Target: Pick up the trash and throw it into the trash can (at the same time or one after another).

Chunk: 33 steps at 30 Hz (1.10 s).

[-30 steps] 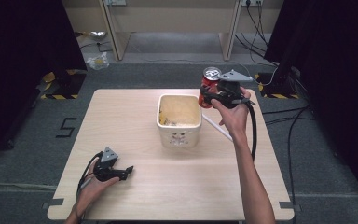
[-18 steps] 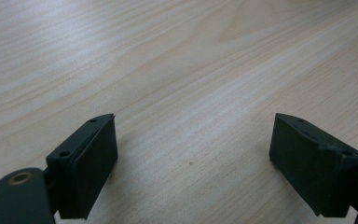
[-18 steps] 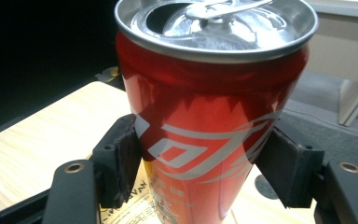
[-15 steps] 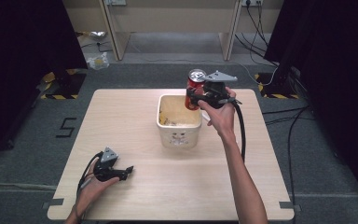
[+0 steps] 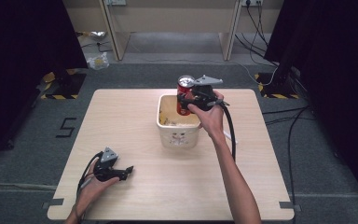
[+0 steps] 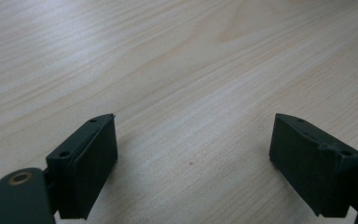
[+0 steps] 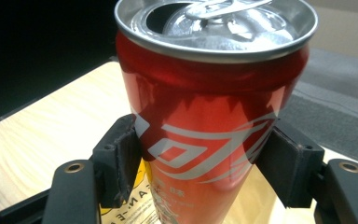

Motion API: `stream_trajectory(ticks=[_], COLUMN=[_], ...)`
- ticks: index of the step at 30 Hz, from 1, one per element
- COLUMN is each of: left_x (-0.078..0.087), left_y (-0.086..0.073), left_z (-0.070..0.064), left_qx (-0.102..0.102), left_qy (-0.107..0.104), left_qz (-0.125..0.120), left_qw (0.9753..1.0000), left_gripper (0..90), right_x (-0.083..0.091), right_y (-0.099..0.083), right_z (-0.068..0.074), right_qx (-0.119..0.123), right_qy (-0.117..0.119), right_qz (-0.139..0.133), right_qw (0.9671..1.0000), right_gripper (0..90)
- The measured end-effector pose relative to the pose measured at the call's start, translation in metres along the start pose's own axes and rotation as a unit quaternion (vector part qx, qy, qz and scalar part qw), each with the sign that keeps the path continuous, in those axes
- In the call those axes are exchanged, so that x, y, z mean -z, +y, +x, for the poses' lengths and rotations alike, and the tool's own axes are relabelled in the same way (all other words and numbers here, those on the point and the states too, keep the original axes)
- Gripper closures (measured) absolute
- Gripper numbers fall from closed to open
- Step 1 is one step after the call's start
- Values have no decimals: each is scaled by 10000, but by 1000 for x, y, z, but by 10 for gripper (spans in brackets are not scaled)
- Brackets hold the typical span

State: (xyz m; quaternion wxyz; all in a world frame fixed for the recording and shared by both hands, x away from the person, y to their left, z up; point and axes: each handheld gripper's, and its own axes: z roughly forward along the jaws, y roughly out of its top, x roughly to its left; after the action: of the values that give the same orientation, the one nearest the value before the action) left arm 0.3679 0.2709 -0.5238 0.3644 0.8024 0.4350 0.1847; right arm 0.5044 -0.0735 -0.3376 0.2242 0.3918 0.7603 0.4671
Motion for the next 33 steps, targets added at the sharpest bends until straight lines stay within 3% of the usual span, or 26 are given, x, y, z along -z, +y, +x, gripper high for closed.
stream_trajectory(ticks=[13,33], left_x=[0,0], left_y=[0,0], left_z=[0,0], left_qx=[3,-3], left_qy=[0,-3], left_qz=[-4,11], left_qw=[10000,10000], left_gripper=[145,144], right_x=[-22,-33], right_y=[-9,-23], right_z=[11,22], right_qx=[81,184], right_qy=[132,311], right_qz=[288,616], right_qw=[9995,9974], right_gripper=[341,341])
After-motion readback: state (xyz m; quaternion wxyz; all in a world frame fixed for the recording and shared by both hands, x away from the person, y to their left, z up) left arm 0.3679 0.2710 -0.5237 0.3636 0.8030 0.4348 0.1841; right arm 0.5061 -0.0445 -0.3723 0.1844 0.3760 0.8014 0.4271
